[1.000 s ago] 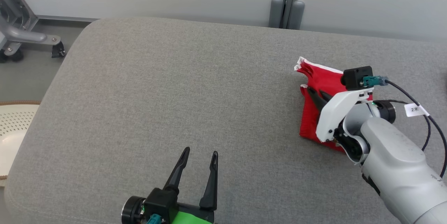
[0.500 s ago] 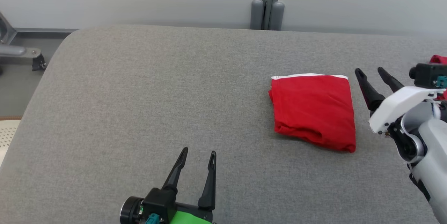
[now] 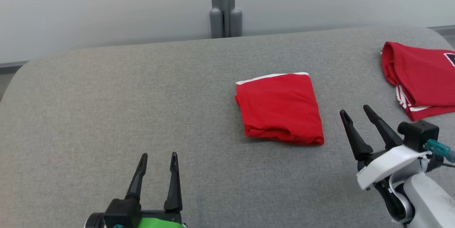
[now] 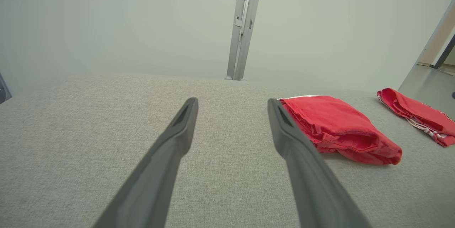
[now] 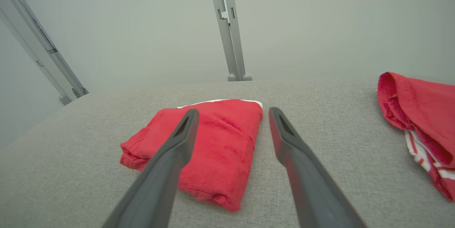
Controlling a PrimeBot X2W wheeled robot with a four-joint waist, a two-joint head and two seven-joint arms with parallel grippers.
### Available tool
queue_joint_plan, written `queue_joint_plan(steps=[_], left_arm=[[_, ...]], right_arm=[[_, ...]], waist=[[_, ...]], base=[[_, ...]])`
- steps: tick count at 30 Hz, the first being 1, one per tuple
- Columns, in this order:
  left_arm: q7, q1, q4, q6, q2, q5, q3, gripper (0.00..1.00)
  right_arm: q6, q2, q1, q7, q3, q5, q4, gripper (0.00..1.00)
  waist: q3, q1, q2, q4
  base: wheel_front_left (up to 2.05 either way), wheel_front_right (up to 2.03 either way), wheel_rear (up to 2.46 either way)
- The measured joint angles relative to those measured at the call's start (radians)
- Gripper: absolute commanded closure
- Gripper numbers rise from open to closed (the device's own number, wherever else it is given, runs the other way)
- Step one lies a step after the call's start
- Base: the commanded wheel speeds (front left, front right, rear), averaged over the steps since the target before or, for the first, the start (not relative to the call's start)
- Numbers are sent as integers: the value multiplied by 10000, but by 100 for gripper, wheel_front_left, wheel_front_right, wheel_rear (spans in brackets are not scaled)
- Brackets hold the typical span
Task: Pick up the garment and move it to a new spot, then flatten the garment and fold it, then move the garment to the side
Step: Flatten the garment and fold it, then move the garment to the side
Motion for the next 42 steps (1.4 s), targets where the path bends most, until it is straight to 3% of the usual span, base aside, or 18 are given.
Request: queue_joint_plan(steps=[7, 13, 20, 42], left_arm=[[0, 503, -201, -178, -2, 205, 644, 0], [0, 1151, -443, 46, -4, 82, 945, 0], [0, 1725, -543, 313, -4, 127, 1051, 0], [0, 1569, -307, 303, -6, 564, 1131, 0]], right_arm=[[-2, 991, 1290, -88, -1116, -1831, -1507, 0], [0, 1850, 2366, -90, -1760, -2589, -2201, 0], [0, 1946, 2990, -90, -1964, -3225, -2173, 0], [0, 2334, 3325, -90, -2188, -3893, -2128, 0]], waist=[[-321, 0, 0, -608], [-731, 0, 0, -718], [-1068, 0, 0, -574], [-1104, 0, 0, -155]], base=[[0, 0, 0], [0, 0, 0], [0, 0, 0], [0, 0, 0]])
